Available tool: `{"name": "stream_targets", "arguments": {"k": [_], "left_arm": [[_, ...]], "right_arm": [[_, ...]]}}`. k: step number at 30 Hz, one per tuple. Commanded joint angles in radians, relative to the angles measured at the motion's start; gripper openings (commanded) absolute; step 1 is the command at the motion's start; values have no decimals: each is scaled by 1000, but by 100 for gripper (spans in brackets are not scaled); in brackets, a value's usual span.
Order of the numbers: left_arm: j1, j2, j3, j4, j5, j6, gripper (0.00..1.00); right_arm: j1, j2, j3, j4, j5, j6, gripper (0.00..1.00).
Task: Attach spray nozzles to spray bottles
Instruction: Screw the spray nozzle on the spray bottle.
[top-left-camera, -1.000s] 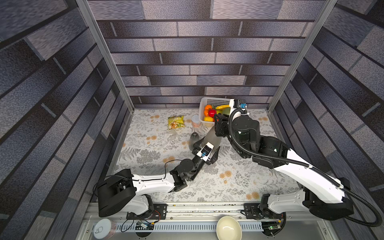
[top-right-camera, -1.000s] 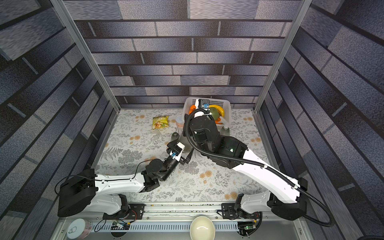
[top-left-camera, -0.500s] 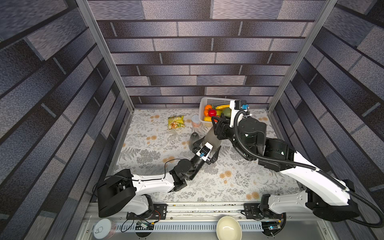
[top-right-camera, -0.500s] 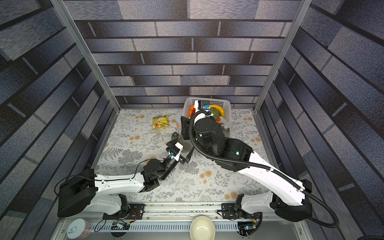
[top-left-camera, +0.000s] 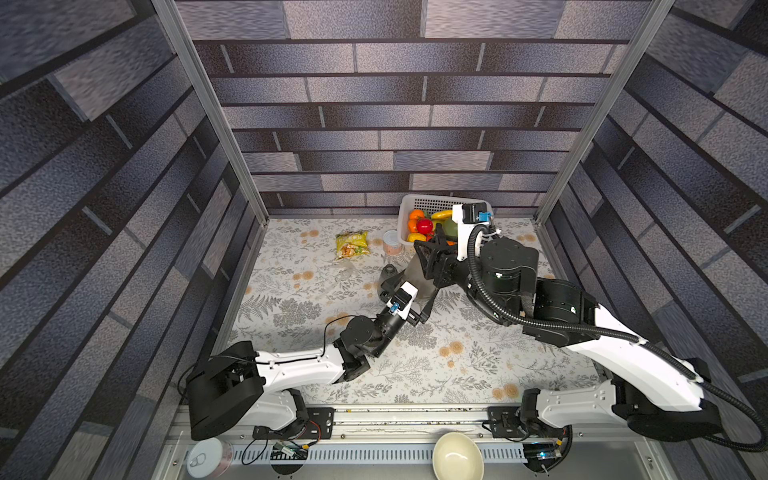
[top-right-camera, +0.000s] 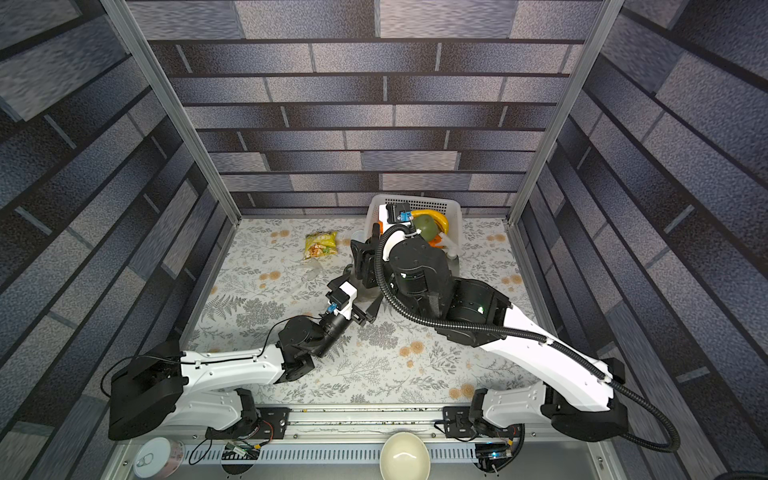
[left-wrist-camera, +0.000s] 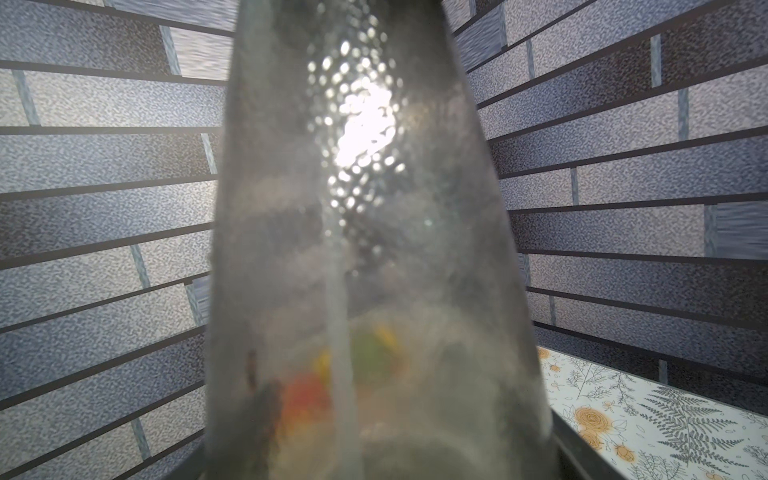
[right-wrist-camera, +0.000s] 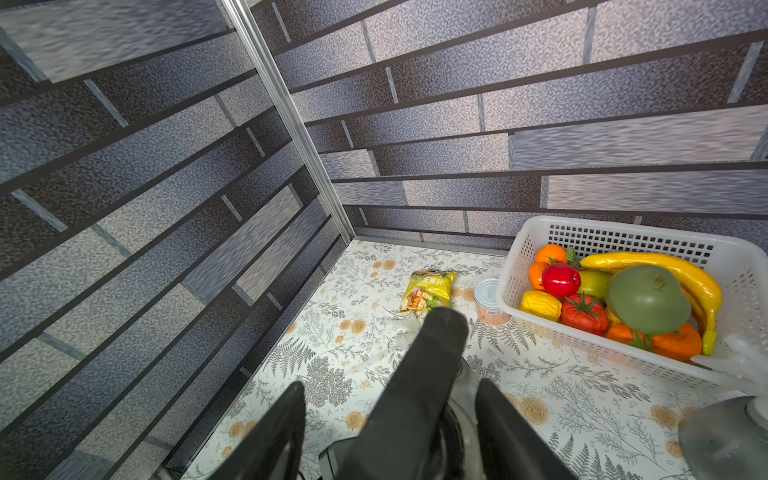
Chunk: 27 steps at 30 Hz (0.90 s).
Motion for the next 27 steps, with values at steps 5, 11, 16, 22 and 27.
{"name": "stream_targets", "arguments": {"k": [5, 11, 16, 22, 27], "left_arm": [[10, -25, -14, 24, 56, -74, 69], [19, -27, -25, 19, 81, -114, 69], [30, -34, -36, 26, 98, -148, 69], [54, -52, -43, 35, 130, -199, 69], [52, -66, -42, 24, 143, -208, 68]], "right_arm": [[11, 47, 137, -92, -34, -78, 71], [11, 58, 187, -123, -49, -98, 73], [11, 56, 221, -150, -64, -128, 74], [11, 32, 218, -170, -96, -153, 75], [9, -6, 207, -179, -108, -176, 74]]}}
